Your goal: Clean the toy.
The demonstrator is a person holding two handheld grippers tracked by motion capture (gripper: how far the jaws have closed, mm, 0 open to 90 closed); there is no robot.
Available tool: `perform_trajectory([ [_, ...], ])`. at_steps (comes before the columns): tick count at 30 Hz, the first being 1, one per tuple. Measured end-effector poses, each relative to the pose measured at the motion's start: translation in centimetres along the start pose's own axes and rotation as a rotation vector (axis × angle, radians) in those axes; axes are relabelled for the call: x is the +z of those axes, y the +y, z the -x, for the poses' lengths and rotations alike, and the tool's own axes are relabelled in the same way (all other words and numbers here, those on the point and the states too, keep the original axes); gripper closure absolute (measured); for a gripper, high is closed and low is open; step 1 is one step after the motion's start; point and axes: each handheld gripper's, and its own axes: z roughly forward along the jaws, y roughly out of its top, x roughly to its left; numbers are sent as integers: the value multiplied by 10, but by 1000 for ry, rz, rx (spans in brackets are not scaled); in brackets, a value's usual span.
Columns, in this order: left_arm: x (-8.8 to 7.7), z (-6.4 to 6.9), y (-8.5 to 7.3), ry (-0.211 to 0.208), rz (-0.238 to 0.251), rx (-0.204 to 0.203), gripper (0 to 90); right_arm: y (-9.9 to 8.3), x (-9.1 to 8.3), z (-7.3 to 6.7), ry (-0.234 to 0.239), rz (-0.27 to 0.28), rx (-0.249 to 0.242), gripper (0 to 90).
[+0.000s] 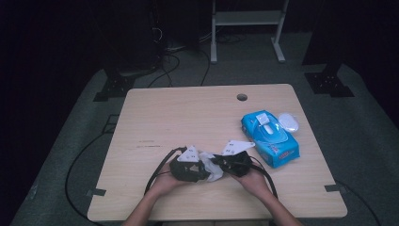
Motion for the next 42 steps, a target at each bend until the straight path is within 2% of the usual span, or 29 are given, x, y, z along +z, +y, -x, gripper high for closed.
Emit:
perform_trajectory([
  [3,-1,-2,0,5,0,3,579,-9,-13,17,-30,11,62,849],
  [5,-1,-3,0,8,-1,2,579,-13,-20,24,-75,7,66,849],
  [7,-2,-4,-1,11,-3,2,578,-16,-23,30,-85,5,84,849],
  [9,-3,-4,0,12,-3,1,578,-18,-24,32,-77,7,95,849],
  [13,-4,-5,-1,12,-1,-1,577,-16,-23,28,-94,-4,63,849],
  [19,-4,-11,-4,7,11,-33,564,-13,-18,26,-66,3,92,849],
  [20,-3,-12,-4,8,12,-34,561,-10,-15,24,-60,5,86,849],
  [22,-3,-10,-3,10,11,-35,566,-2,-5,16,-16,-6,64,849],
  [24,-2,-9,-3,12,10,-22,571,8,8,5,10,-22,19,849],
  [26,-2,-10,-3,5,9,-25,572,15,17,-5,44,-14,5,849],
  [29,-3,-11,-5,3,14,-34,573,19,25,-10,58,-14,-9,849],
  [31,-3,-12,-5,4,14,-29,577,17,22,-5,49,-12,1,849],
  [32,-3,-12,-5,4,10,-25,578,15,19,-1,29,-19,4,849],
  [35,-3,-12,-5,9,12,-19,579,5,5,17,-9,-24,45,851],
  [36,-3,-12,-5,10,10,-17,579,1,-1,23,1,-10,70,850],
  [37,-3,-11,-4,12,8,-15,579,-2,-6,28,-21,-13,85,850],
  [39,-3,-12,-3,14,1,-12,578,-6,-14,36,-51,-13,91,849],
  [42,-3,-13,-3,19,7,-21,575,-10,-20,41,-58,-15,104,849],
])
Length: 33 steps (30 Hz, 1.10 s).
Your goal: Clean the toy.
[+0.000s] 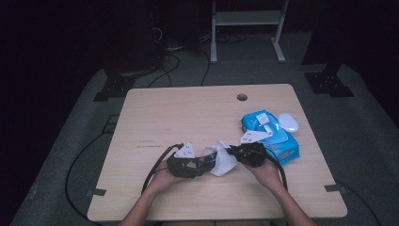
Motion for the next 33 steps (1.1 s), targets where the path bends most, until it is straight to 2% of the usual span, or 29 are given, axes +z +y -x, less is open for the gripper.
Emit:
perform_trajectory([
  [1,-1,-1,0,2,-1,-5,571,-1,-1,0,6,-2,9,849],
  [3,-2,-4,-1,4,9,-43,553,-2,-1,-1,6,0,5,849],
  [4,-2,-5,-1,3,10,-60,512,-2,-1,-1,3,1,1,849],
  [6,-5,-9,-1,-28,36,-108,445,-3,-1,-2,2,4,1,849],
  [10,-10,-11,1,-61,74,-153,420,-5,-2,-2,7,11,-4,848],
  [15,-14,-16,0,-90,96,-220,383,-7,-5,-3,12,6,-18,849],
  [22,-8,-15,-1,-128,67,-238,392,-10,-9,-6,21,0,-28,849],
  [26,-4,-14,-1,-132,48,-238,329,-14,-14,-8,40,-8,-42,848],
  [33,0,-7,1,-95,27,-187,333,-19,-19,-12,60,-25,-47,847],
])
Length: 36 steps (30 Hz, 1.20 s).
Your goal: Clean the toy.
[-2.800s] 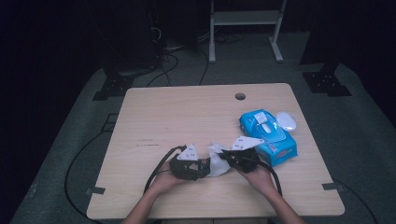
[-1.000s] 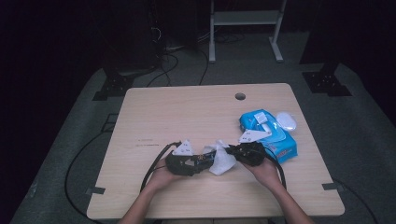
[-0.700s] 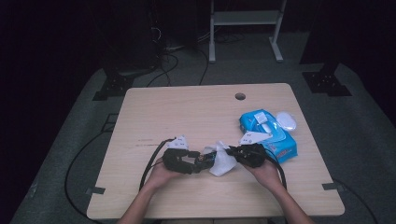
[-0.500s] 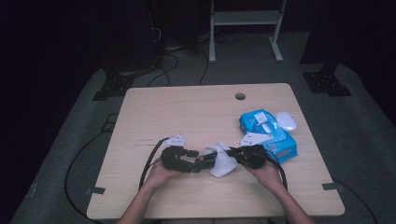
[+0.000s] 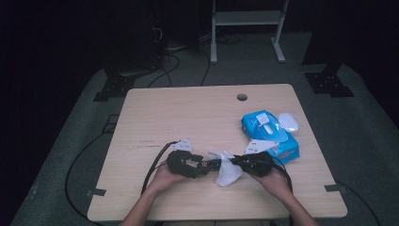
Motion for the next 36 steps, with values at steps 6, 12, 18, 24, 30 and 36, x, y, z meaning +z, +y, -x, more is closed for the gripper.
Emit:
perform_trajectory([
  [6,2,8,-3,39,-1,59,314,-4,-2,-3,13,-12,-6,846],
  [12,3,14,-4,68,1,111,307,-8,-3,-5,19,-19,-9,845],
  [18,1,15,-3,93,14,117,283,-14,2,-8,17,-56,-18,844],
  [24,2,16,-3,105,7,140,276,-10,2,-5,29,-46,-8,844],
  [30,1,11,-4,105,-13,102,172,5,-3,5,8,6,9,844],
  [36,7,8,-6,102,-49,92,115,3,14,7,25,-22,30,843],
])
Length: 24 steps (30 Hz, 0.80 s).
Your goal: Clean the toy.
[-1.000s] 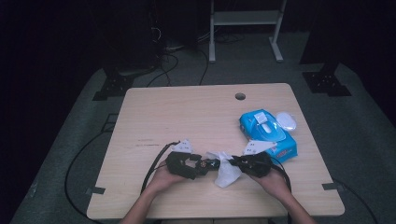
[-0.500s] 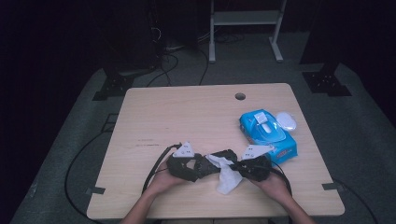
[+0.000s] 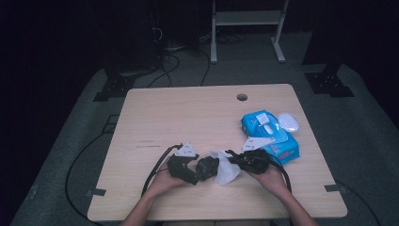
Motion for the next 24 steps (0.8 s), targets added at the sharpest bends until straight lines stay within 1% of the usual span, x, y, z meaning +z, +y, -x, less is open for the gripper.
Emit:
perform_trajectory([
  [3,3,2,1,-4,-28,22,106,0,7,-4,7,-14,-3,843],
  [6,6,4,0,1,-47,33,105,0,12,-8,8,-29,-15,843],
  [7,6,5,0,6,-54,41,110,-1,14,-10,7,-39,-21,843],
  [8,6,5,0,15,-67,59,122,-2,15,-11,6,-48,-26,843],
  [9,7,6,0,24,-73,63,129,-3,16,-12,3,-54,-35,843],
  [11,7,5,0,45,-85,63,131,-5,16,-13,12,-59,-29,843],
  [13,7,4,-1,42,-80,53,144,-7,16,-13,25,-72,-31,843],
  [15,8,2,-1,44,-81,53,145,-7,17,-14,44,-85,-33,843],
  [16,9,3,-1,43,-73,41,144,-7,17,-14,45,-86,-35,842],
  [17,9,2,-1,41,-77,42,144,-7,16,-14,47,-83,-33,842],
  [18,10,1,0,37,-71,40,144,-6,16,-13,52,-77,-30,841],
  [19,11,2,0,45,-61,37,145,-5,16,-14,55,-76,-28,840],
  [20,10,2,1,50,-63,55,165,-3,17,-13,58,-75,-36,836],
  [22,10,2,1,49,-63,59,181,0,16,-15,58,-78,-46,819],
  [23,9,2,1,40,-63,69,210,1,16,-15,57,-73,-54,799],
  [24,9,2,1,34,-54,65,220,2,15,-15,54,-68,-66,765],
])
